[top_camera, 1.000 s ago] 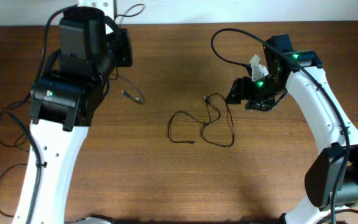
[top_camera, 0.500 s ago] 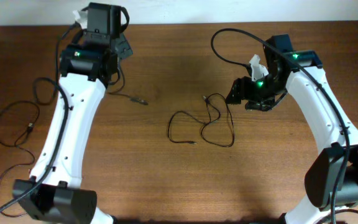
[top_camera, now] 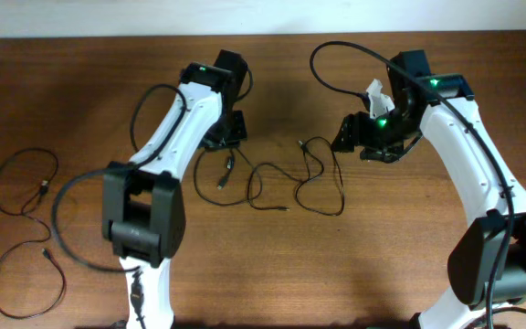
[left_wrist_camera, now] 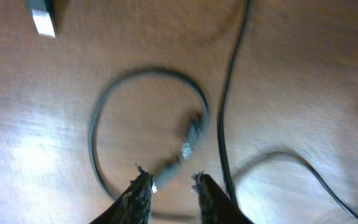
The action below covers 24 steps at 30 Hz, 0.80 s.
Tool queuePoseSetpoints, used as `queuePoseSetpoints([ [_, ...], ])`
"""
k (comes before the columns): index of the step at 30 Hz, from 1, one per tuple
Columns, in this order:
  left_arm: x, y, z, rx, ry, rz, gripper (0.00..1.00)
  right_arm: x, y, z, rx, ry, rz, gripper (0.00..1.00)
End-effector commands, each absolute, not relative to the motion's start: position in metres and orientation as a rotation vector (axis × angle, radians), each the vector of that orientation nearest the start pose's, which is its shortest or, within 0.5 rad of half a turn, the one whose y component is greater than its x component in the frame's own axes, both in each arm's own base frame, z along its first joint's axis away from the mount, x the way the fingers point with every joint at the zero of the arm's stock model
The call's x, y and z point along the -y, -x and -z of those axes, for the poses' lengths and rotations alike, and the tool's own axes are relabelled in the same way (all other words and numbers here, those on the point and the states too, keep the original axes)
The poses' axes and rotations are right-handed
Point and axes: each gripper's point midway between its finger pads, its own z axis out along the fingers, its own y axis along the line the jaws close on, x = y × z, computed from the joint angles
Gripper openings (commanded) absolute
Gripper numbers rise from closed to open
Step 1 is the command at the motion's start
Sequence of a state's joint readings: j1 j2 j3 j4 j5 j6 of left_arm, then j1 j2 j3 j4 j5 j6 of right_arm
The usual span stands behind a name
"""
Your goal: Untangle cables
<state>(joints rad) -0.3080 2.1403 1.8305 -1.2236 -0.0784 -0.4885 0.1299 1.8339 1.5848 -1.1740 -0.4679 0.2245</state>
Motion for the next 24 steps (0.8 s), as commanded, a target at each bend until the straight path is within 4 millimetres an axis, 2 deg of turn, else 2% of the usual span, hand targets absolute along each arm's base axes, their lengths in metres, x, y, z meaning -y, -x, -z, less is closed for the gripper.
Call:
queuePoseSetpoints([
  [1,0.099,-0.425,-0.052,-3.044,-0.132,-0.251,0.56,-0.125,-0.362,-0.139,-2.994,-0.072,-0.725,0.72],
  [4,0.106,-0.459,-0.055,-2.895,-0.465,-0.209,0.62,-0.124,-0.363,-0.138,-2.993,-0.072,-0.713,0.72],
  [5,0.113,-0.479,-0.060,-2.809,-0.486,-0.166,0.67,-0.121,-0.363,-0.137,-2.995,-0.074,-0.690,0.72],
  [6,0.117,-0.493,-0.064,-2.762,-0.400,-0.113,0.69,-0.121,-0.363,-0.137,-2.996,-0.074,-0.686,0.72],
  [8,0.133,-0.499,-0.064,-2.747,-0.318,0.030,0.69,-0.121,-0.365,-0.137,-2.991,-0.072,-0.686,0.72],
  [9,0.135,-0.495,-0.056,-2.788,-0.161,0.050,0.65,-0.121,-0.365,-0.137,-2.988,-0.071,-0.686,0.72],
  [11,0.130,-0.478,-0.040,-2.881,0.095,0.049,0.63,-0.121,-0.365,-0.137,-2.989,-0.072,-0.686,0.72],
  [14,0.141,-0.453,-0.013,-3.002,0.092,0.039,0.62,-0.121,-0.365,-0.137,-2.990,-0.072,-0.686,0.72],
  [17,0.137,-0.438,-0.010,-3.062,0.084,0.002,0.61,-0.121,-0.363,-0.137,-2.998,-0.075,-0.686,0.72],
  [19,0.132,-0.425,-0.009,-3.116,0.086,-0.030,0.54,-0.121,-0.363,-0.137,-2.998,-0.075,-0.686,0.72],
  [21,0.107,-0.415,-0.012,-3.119,0.234,-0.245,0.50,-0.121,-0.363,-0.137,-2.999,-0.076,-0.686,0.72],
  [24,0.108,-0.415,-0.009,-3.093,0.362,-0.260,0.46,-0.121,-0.362,-0.137,-3.000,-0.075,-0.686,0.72],
])
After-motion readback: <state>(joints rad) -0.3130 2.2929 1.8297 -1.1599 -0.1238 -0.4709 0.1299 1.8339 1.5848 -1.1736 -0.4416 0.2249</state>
